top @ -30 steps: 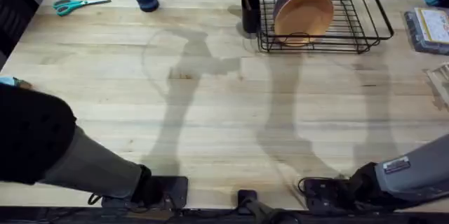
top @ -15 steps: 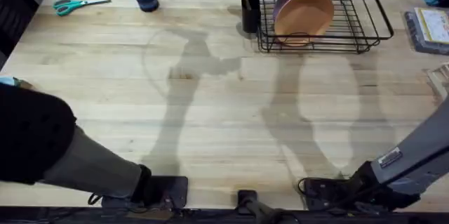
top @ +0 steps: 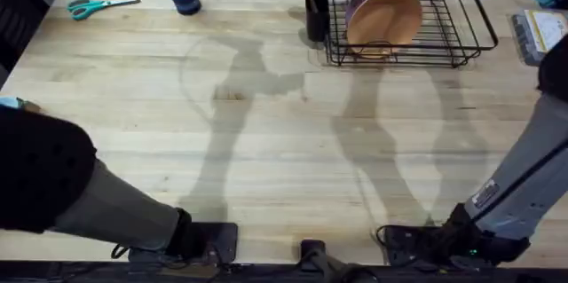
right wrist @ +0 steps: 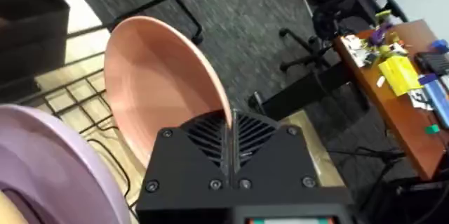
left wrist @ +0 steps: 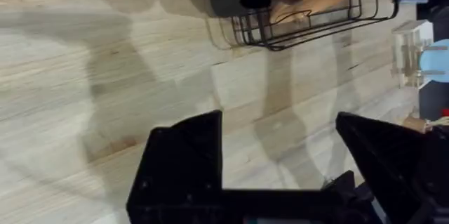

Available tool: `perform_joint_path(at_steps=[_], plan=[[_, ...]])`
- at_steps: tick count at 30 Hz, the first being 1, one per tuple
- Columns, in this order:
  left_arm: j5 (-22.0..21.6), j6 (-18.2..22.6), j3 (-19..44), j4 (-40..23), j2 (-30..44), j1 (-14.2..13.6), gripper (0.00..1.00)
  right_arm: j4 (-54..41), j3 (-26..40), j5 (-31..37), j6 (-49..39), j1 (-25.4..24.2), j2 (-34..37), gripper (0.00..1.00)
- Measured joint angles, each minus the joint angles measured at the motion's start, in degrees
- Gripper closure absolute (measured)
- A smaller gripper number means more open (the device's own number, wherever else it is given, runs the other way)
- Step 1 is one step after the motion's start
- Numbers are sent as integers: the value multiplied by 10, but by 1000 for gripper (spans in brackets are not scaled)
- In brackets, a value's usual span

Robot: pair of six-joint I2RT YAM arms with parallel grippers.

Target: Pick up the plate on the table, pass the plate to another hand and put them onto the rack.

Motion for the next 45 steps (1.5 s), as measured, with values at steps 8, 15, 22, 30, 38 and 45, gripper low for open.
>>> perform_joint_path(at_steps=[8,15,22,30,38,45], plan=[[-12,0,0,0,0,0,6,0,0,-2,-12,0,25,973],[-13,0,0,0,0,0,6,-36,3,-4,-27,0,33,973],[-13,0,0,0,0,0,6,-80,8,-1,-66,0,34,973],[-13,0,0,0,0,0,7,-91,9,27,-74,-3,35,892],[-13,0,0,0,0,0,8,-92,9,30,-80,-2,35,787],[-14,0,0,0,0,0,6,-92,9,30,-80,-2,35,777]])
